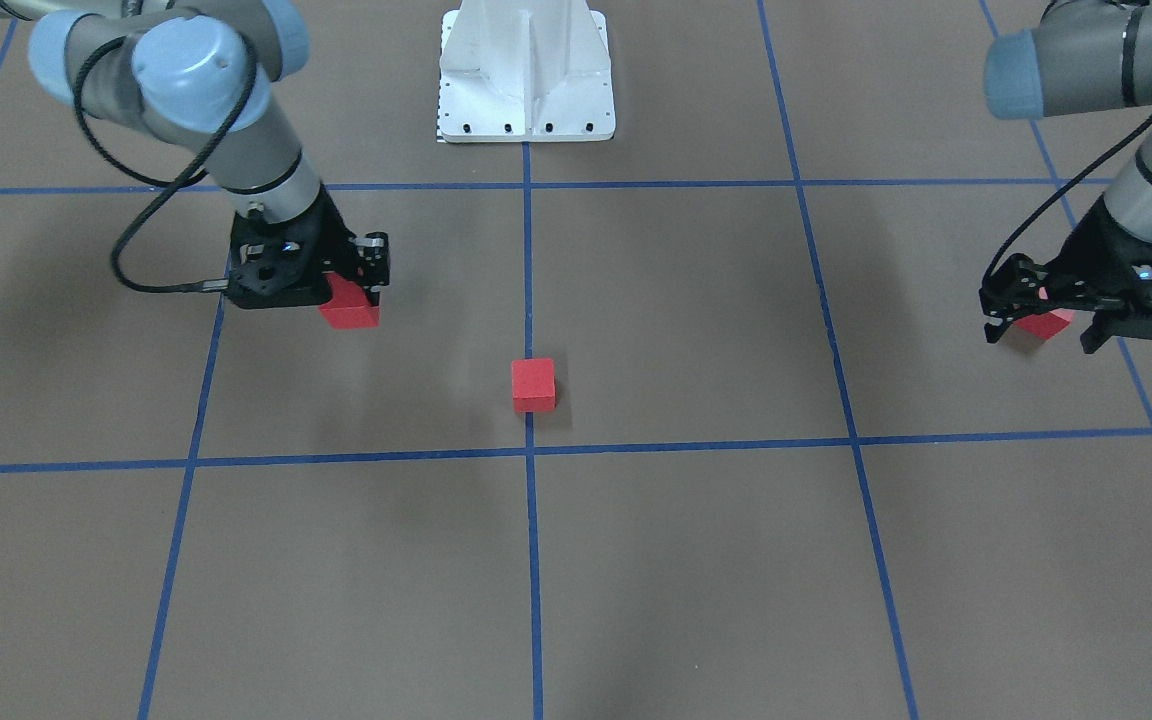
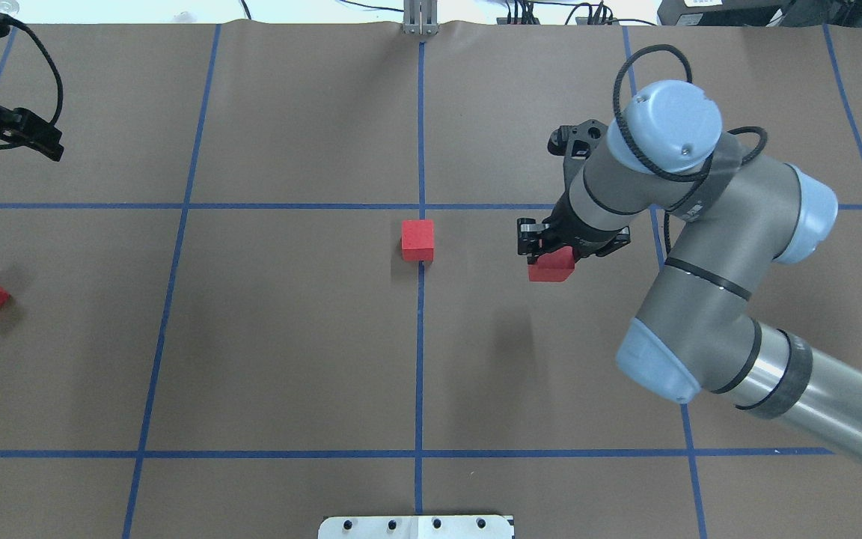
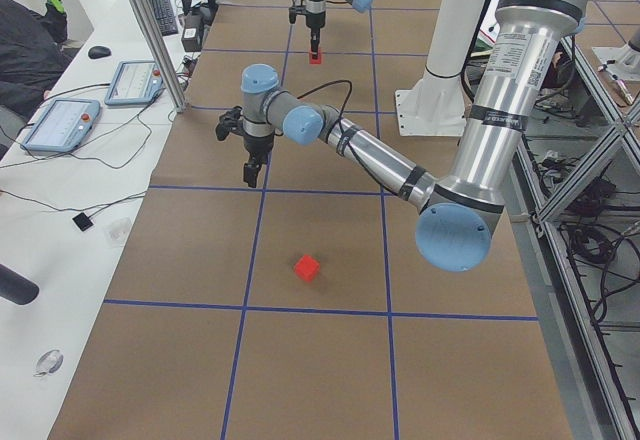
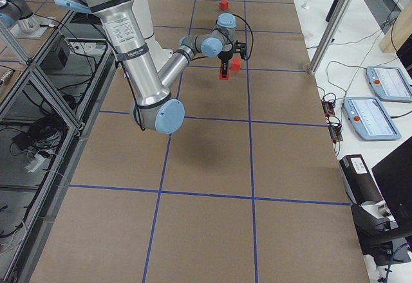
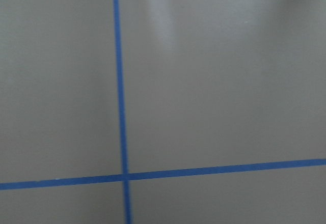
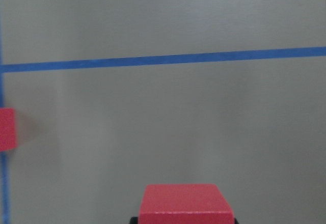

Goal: Form red blocks into L shape at center
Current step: 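Carry the red cube with the right gripper toward the center cube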

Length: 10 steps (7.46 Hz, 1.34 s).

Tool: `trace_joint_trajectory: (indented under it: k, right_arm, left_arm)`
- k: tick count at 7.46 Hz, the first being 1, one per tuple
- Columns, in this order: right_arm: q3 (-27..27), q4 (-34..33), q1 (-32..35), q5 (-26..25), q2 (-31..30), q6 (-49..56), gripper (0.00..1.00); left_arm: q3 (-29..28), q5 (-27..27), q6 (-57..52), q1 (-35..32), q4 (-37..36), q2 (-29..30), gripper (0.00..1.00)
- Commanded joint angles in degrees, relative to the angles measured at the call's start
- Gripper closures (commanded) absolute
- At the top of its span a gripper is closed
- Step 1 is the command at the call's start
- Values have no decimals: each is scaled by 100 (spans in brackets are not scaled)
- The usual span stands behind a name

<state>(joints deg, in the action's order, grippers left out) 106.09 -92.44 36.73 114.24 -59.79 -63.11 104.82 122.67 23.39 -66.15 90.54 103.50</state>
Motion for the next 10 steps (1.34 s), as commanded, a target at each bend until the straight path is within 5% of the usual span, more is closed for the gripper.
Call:
trace_joint_trajectory:
  k: [1,3,5,7,10]
  right_arm:
    - [-45,-168,-534,-472,510,-331,100]
    - [-446,-544,-806,-499,1228,-562,100]
    - [-1692,-521,-843,-561,2161,-1041,100]
    - [-2354,101,-843,-570,2323,-1433,100]
    - [-2409,121,-843,-763,2218,-1353,100]
  left_arm:
    - [-146,46,-527,-170,191,-321,1]
    - [-234,46,-546,-170,236,-321,1]
    - [-357,46,-520,-179,455,-321,1]
    - [-401,46,-519,-179,456,-313,1]
    - [-541,46,-511,-179,578,-304,1]
